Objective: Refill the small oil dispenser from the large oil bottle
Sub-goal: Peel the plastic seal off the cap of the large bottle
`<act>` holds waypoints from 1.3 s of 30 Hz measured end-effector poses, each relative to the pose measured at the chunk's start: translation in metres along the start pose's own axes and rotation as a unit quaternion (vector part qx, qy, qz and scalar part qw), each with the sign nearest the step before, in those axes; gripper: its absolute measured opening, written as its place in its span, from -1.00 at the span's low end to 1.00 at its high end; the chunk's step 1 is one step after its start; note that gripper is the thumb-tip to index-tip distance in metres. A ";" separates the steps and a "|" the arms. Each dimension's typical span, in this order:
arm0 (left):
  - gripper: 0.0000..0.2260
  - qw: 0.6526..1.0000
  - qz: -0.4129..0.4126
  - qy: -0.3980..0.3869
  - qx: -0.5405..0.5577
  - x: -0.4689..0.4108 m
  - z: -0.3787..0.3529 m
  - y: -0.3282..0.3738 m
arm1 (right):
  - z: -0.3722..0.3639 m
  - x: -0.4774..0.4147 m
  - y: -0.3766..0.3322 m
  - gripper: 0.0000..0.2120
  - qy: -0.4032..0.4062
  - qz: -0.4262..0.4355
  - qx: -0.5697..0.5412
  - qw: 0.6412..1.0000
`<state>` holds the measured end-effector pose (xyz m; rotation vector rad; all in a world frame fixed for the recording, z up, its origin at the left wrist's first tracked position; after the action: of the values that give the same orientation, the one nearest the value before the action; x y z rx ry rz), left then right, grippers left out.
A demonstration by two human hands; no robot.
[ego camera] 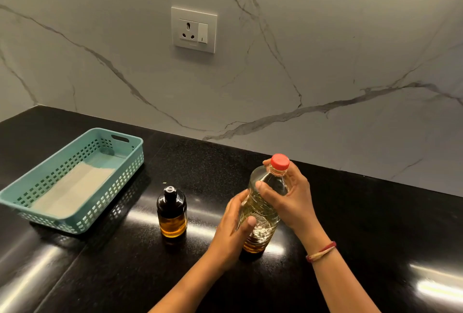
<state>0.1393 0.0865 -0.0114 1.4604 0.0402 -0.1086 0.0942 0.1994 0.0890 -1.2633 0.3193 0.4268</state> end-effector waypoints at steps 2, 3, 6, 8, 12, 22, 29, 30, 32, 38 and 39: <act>-0.17 1.000 -0.030 0.001 0.007 0.003 -0.003 0.015 | 0.001 0.001 0.001 -0.58 0.001 -0.002 -0.004 1.000; -0.18 0.999 -0.038 0.003 0.007 0.004 -0.005 0.017 | 0.001 0.002 0.001 -0.58 0.001 -0.003 -0.005 1.000; -0.15 1.000 -0.011 0.012 -0.017 0.010 -0.012 -0.004 | 0.001 0.002 0.002 -0.60 0.002 -0.001 -0.005 1.000; -0.18 0.999 0.033 0.016 -0.022 0.018 -0.014 -0.025 | 0.002 0.002 0.002 -0.61 0.003 -0.002 -0.006 1.000; -0.17 0.996 0.086 0.021 -0.010 0.030 -0.020 -0.050 | 0.001 0.001 0.002 -0.62 0.002 -0.003 -0.008 1.000; -0.08 0.996 0.054 0.063 0.030 0.022 -0.036 0.013 | 0.001 0.002 0.002 -0.61 0.005 -0.002 -0.009 1.000; -0.09 0.974 0.205 0.082 0.049 0.039 -0.035 -0.046 | 0.001 0.003 0.003 -0.63 0.010 -0.002 -0.019 1.000; -0.06 0.975 0.199 0.086 0.054 0.039 -0.034 -0.043 | 0.001 0.003 0.003 -0.63 0.011 -0.002 -0.018 1.000; 0.02 0.980 0.167 0.094 0.055 0.037 -0.032 -0.029 | 0.001 0.002 0.002 -0.65 0.008 -0.001 -0.015 1.000; -0.09 0.988 0.091 0.095 0.084 0.034 -0.038 0.009 | 0.002 0.002 0.003 -0.61 0.009 -0.004 -0.014 1.000; -0.10 0.988 0.091 0.099 0.078 0.035 -0.039 0.008 | 0.002 0.002 0.003 -0.61 0.009 -0.005 -0.014 1.000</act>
<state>0.1761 0.1246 -0.0115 1.6195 0.0610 0.1874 0.0945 0.2020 0.0857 -1.2966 0.3232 0.4135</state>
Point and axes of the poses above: each hand's wrist, its own x-axis away from the middle knuckle, its own z-axis out of the back of the hand, y = z × x, the point moved 8 cm from there along -x, towards the middle knuckle, and after that the axes turned 2 degrees about y, right-handed, at the moved point
